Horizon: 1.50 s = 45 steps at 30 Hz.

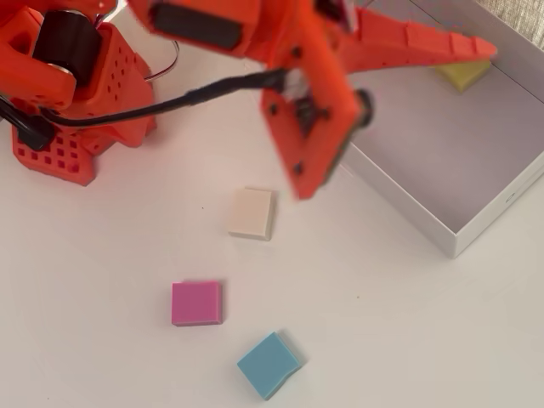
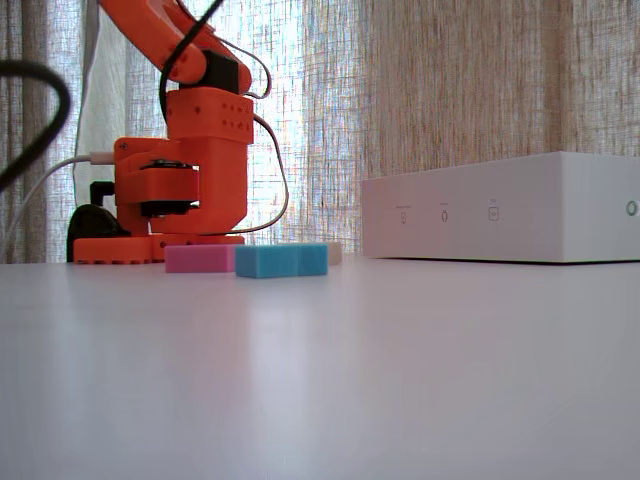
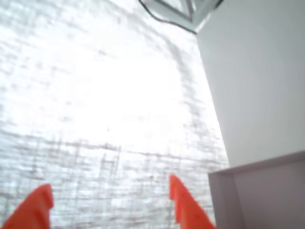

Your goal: Grasp the yellow cuboid and put it in the bin.

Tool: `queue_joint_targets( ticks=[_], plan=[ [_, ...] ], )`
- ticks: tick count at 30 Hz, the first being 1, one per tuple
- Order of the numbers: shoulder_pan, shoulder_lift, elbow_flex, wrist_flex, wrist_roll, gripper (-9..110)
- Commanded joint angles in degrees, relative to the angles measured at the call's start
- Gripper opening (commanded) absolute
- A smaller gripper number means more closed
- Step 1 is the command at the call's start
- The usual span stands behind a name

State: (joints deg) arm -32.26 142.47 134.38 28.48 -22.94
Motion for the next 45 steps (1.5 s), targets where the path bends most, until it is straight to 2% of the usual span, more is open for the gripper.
queue_joint_targets(
  ticks=[1,5,9,18,25,27,37,45],
  plan=[
    [9.1,12.5,3.8,-0.7,1.3,33],
    [17.8,29.3,11.9,10.5,4.7,33],
    [23.4,38.3,18.0,24.3,6.8,31],
    [25.7,47.1,28.4,42.3,7.7,30],
    [25.5,47.1,31.6,48.3,7.8,17],
    [25.4,47.1,31.8,48.4,7.7,8],
    [25.0,47.1,33.4,48.3,7.1,-8],
    [25.0,47.1,34.3,47.9,6.9,-8]
  ],
)
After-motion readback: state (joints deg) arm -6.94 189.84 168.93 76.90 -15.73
